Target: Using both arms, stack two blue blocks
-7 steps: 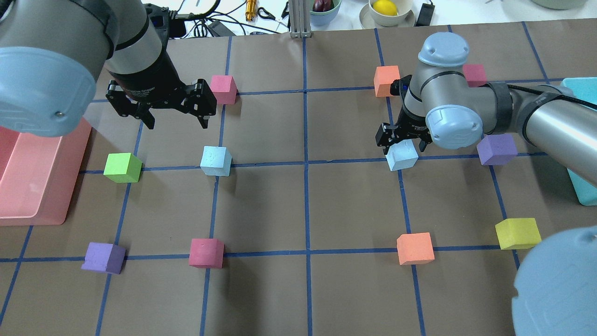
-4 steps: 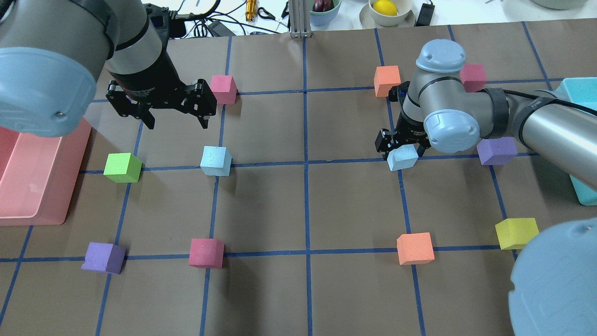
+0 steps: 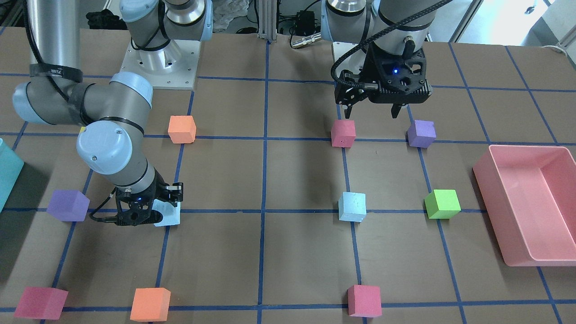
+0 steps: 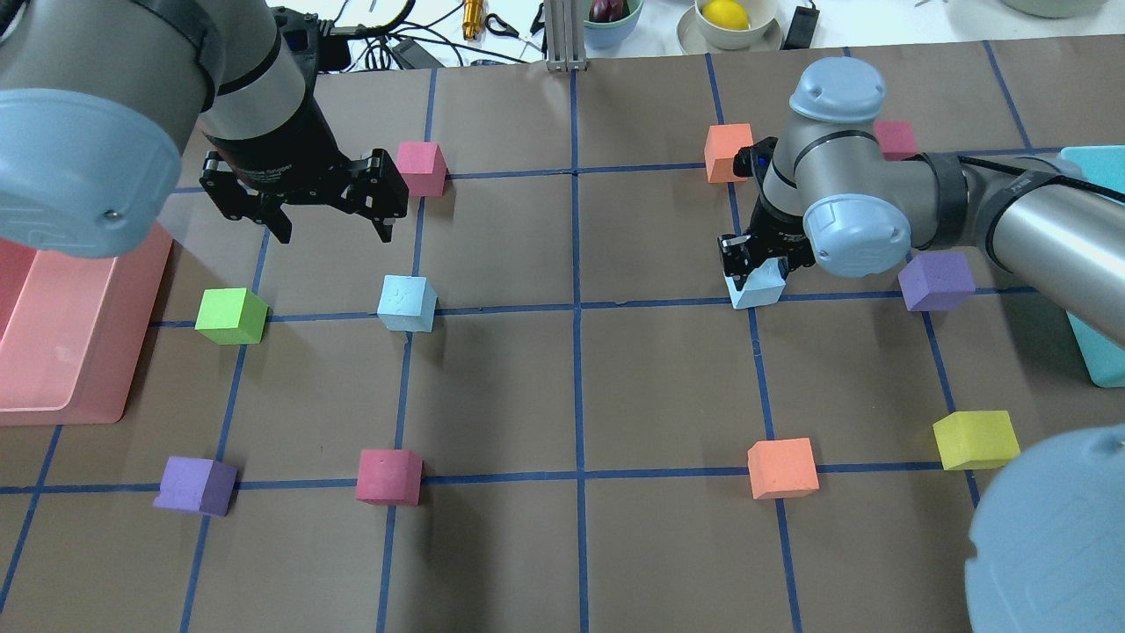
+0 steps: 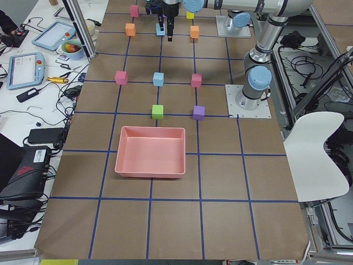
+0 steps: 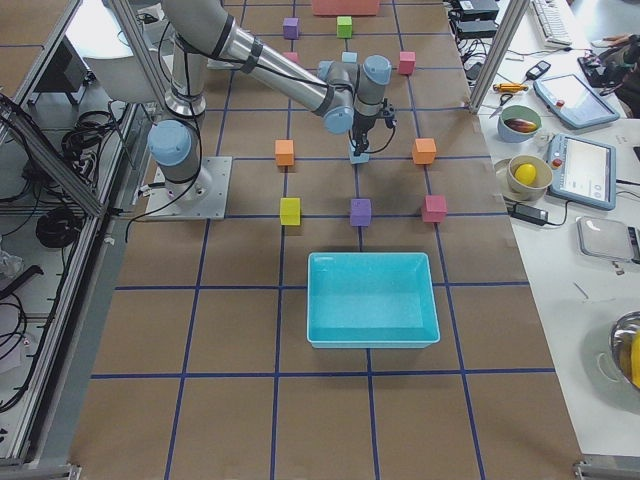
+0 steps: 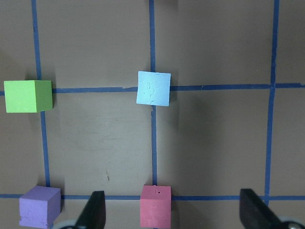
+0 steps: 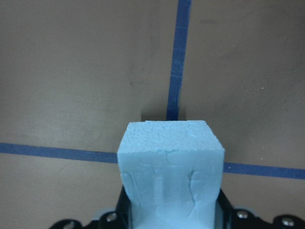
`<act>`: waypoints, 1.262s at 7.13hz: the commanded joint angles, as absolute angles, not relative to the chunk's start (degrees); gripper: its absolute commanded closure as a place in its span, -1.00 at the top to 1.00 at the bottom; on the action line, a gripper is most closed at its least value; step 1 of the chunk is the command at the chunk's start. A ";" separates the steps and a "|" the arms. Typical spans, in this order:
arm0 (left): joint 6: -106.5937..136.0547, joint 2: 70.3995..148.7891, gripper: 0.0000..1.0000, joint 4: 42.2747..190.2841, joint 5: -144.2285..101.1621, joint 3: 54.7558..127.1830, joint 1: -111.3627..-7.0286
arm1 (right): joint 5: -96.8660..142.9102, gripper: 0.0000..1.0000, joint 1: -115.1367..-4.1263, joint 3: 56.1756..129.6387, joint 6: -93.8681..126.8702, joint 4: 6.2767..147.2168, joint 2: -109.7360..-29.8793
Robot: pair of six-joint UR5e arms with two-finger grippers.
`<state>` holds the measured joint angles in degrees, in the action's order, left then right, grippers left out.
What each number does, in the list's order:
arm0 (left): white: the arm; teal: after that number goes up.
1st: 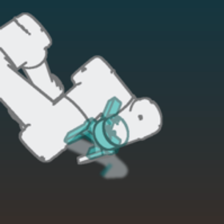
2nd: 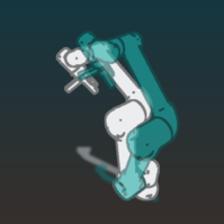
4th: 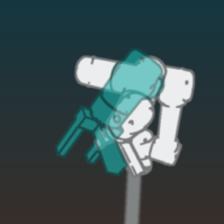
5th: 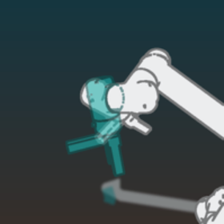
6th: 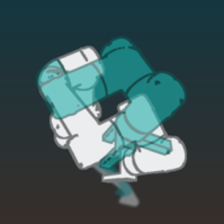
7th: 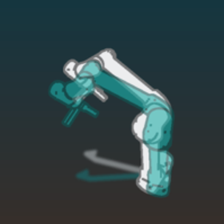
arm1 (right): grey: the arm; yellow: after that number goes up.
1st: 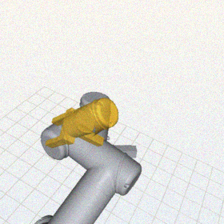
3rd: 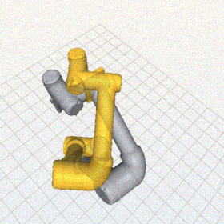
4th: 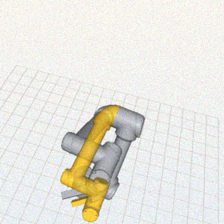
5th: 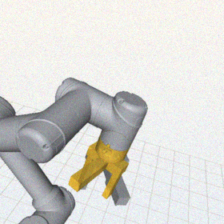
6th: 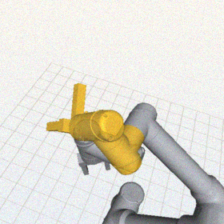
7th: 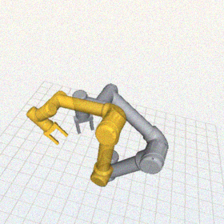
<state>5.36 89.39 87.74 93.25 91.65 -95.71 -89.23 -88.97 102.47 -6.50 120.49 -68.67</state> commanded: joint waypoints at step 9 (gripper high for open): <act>5.36 89.38 1.00 87.80 93.25 91.58 -95.71 | -86.57 -1.00 -105.55 62.76 20.47 109.69 -44.74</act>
<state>5.36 89.38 87.80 93.25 91.66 -95.71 -86.66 -104.30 64.31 18.91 109.81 -46.66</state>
